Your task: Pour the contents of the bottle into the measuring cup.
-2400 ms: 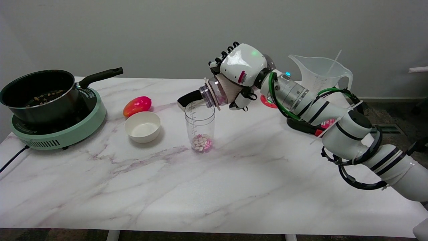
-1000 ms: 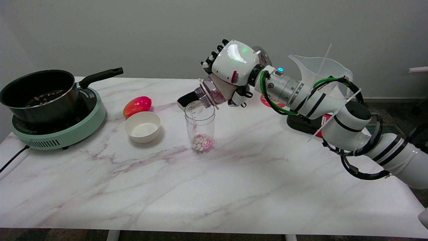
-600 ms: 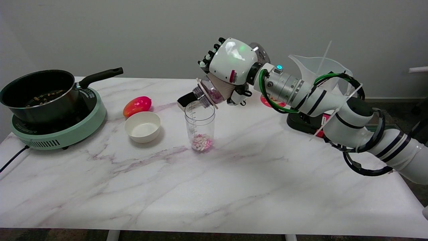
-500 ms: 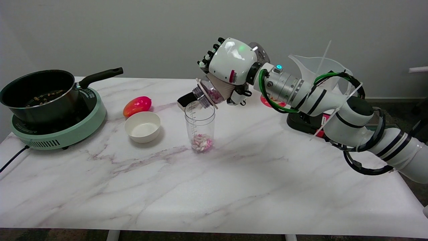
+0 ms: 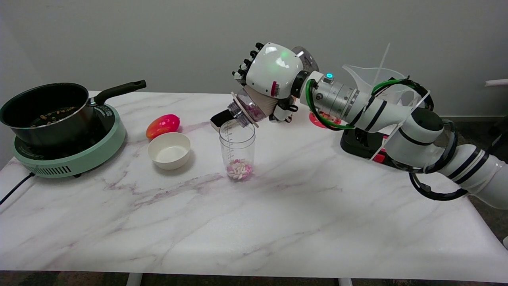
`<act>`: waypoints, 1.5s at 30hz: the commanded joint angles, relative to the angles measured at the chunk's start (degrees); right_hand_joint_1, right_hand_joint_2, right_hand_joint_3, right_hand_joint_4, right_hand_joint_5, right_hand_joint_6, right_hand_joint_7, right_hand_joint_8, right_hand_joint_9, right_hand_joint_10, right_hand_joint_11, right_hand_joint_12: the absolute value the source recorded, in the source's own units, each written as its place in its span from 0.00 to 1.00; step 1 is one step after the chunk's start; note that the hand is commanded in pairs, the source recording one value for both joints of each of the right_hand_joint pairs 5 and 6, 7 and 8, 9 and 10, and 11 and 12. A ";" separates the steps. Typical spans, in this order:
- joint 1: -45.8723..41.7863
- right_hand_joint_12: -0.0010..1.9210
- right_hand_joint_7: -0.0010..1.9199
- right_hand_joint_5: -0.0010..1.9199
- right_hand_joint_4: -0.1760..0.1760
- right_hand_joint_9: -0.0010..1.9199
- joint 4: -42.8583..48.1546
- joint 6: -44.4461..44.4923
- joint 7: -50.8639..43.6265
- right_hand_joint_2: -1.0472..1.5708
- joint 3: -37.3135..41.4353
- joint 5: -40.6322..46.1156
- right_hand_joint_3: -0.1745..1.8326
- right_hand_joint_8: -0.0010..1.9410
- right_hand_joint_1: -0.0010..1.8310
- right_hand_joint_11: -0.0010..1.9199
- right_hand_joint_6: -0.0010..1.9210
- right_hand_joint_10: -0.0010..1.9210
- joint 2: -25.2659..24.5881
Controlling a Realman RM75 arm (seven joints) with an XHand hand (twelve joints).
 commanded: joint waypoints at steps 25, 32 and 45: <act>10.07 0.68 0.95 1.00 0.50 0.82 -2.97 0.98 1.89 0.87 -8.97 -0.06 0.42 0.94 0.73 0.68 1.00 0.82 3.95; 13.62 0.68 0.95 1.00 0.50 0.82 -3.40 0.82 2.45 0.86 -13.09 -0.03 0.42 0.94 0.74 0.68 1.00 0.82 4.51; 14.13 0.68 0.95 1.00 0.50 0.82 -2.77 0.50 2.53 0.85 -13.91 -0.38 0.43 0.94 0.74 0.68 1.00 0.82 5.54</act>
